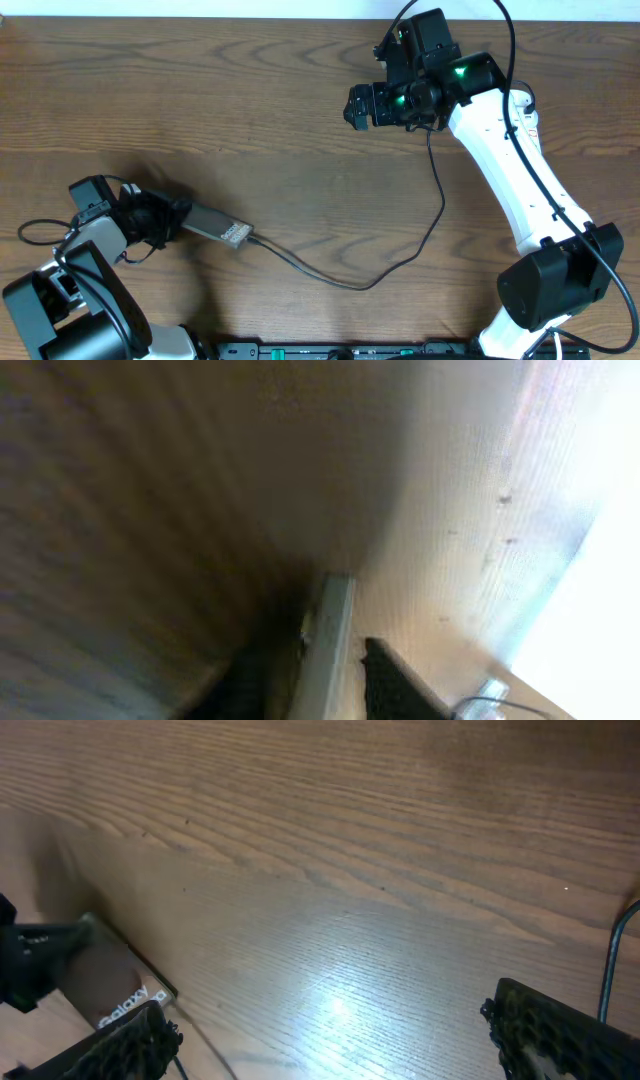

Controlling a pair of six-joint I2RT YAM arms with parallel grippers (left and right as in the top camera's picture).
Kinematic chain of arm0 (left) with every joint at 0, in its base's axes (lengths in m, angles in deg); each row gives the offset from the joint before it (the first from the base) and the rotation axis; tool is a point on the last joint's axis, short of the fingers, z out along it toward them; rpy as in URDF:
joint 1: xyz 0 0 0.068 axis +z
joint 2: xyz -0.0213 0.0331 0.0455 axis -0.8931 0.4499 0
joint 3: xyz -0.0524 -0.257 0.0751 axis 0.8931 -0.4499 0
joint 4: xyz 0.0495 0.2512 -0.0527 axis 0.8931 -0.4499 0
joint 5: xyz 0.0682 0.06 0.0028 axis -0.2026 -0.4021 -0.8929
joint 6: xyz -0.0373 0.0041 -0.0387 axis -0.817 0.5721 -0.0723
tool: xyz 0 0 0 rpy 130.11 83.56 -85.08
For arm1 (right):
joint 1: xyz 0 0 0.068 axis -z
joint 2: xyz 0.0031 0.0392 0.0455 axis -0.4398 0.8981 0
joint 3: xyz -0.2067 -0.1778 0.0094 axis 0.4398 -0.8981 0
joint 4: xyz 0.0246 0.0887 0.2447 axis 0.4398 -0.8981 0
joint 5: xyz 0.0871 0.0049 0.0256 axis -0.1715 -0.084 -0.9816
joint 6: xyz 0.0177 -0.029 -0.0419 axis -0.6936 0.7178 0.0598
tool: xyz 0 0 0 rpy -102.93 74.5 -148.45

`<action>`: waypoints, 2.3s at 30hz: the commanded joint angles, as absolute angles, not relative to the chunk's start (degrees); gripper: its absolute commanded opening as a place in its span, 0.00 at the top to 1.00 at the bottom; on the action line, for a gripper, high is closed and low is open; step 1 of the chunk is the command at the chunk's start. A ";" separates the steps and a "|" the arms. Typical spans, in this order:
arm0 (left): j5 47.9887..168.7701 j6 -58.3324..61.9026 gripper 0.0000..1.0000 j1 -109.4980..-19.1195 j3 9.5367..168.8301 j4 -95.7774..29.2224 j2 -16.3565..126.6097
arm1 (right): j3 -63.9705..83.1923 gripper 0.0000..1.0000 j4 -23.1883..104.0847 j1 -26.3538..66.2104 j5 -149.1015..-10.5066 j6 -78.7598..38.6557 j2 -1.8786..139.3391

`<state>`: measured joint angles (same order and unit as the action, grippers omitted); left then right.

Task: Plug charger to phone and switch on socket
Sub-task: 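Lower the phone onto the table with the left gripper and release, then raise the left arm away and move the right gripper to the power strip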

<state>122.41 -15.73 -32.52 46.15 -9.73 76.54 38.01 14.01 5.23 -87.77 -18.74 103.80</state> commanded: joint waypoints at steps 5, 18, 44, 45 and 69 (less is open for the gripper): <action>120.55 -15.82 0.54 -32.41 46.28 -10.64 76.73 | 38.65 0.01 13.86 4.86 -87.25 -19.42 103.71; 126.63 -12.74 0.21 -32.41 46.52 -9.11 75.99 | 38.65 0.01 13.62 4.88 -87.25 -19.42 103.71; 98.41 3.11 0.07 -58.44 68.77 -23.98 52.69 | 38.65 0.01 13.36 6.08 -82.57 -19.42 103.71; 96.77 3.11 0.07 -60.08 69.40 -23.89 52.71 | 38.65 0.01 13.18 6.50 -81.83 -19.42 103.71; 87.55 3.06 0.07 -70.16 71.00 -24.13 52.80 | 41.64 0.01 11.28 42.56 -76.19 -13.69 103.65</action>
